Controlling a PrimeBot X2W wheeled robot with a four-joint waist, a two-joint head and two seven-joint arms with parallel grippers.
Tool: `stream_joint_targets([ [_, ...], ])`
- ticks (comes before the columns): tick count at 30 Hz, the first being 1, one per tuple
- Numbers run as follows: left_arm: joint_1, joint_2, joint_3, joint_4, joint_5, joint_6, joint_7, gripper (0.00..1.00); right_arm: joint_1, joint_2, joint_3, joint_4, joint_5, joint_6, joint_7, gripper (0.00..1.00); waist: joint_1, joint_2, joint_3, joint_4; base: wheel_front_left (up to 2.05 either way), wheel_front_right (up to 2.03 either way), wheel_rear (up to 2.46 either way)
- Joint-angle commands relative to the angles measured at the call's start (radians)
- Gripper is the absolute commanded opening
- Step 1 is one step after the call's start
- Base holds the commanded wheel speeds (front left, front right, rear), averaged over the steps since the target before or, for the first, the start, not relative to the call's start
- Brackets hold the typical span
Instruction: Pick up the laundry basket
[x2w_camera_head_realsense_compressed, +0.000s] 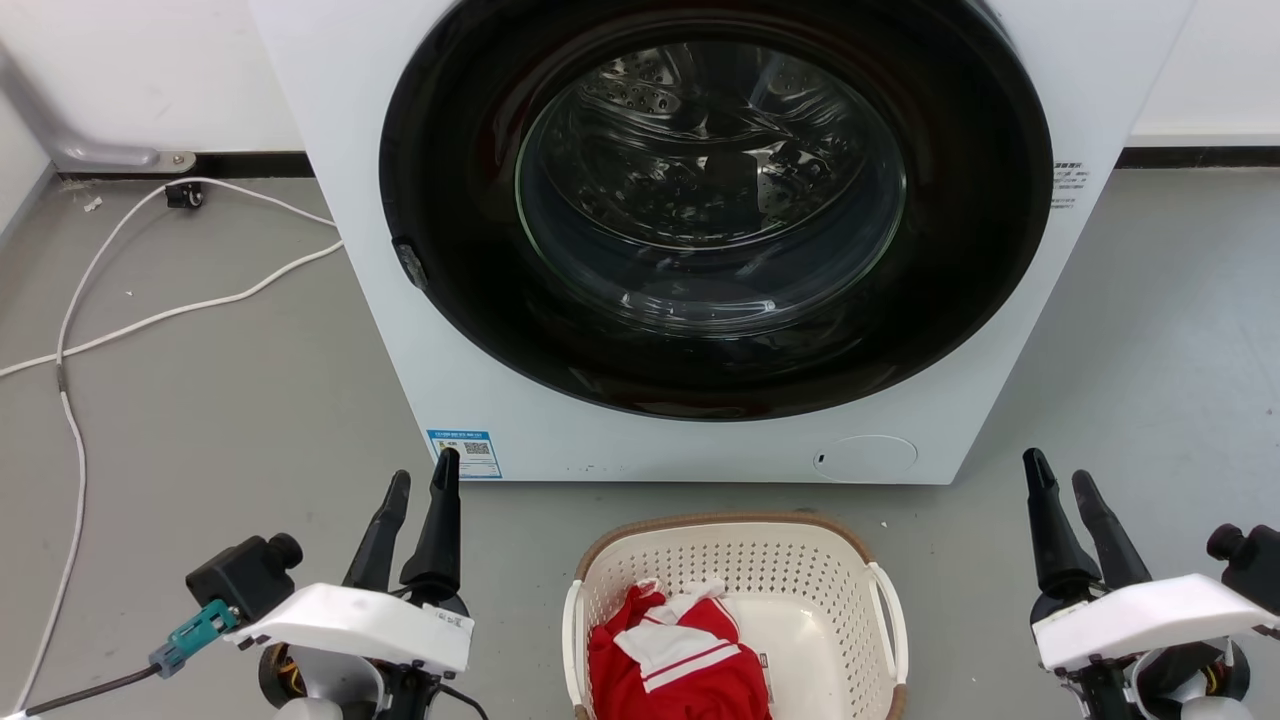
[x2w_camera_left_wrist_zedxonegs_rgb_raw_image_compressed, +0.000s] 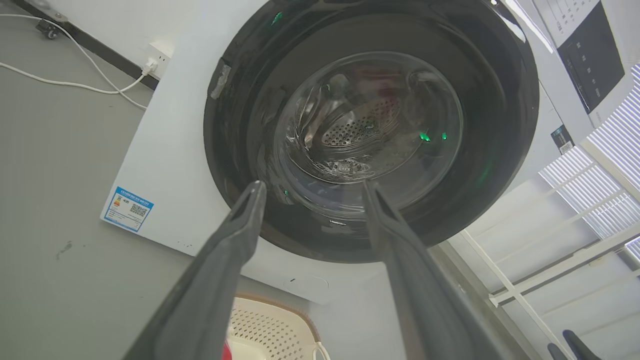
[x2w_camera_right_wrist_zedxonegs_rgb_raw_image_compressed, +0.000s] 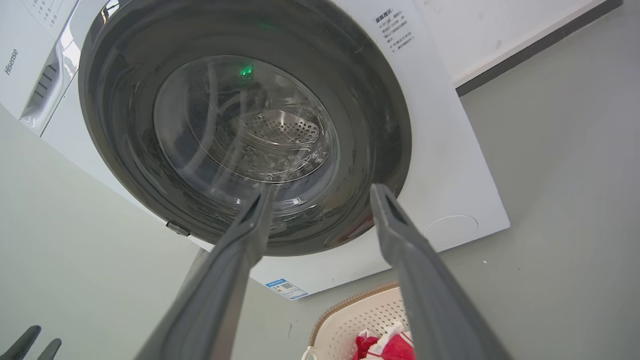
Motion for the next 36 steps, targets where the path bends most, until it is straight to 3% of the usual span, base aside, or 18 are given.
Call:
stream_joint_targets([
  [1,-0.019,0.009,-0.007,-0.019,0.045,0.004,-0.013,1.0,-0.004,0.0,0.004,-0.027,-0.05,0.001,0.001,1.0,0.0,0.0,0.0,-0.001,0.0,0.0,0.0],
  [36,-0.014,0.053,-0.101,-0.012,0.436,0.04,-0.104,1.0,0.048,0.0,0.023,-0.099,-0.459,0.002,0.003,1.0,0.0,0.0,-0.005,0.001,0.0,0.0,0.0],
])
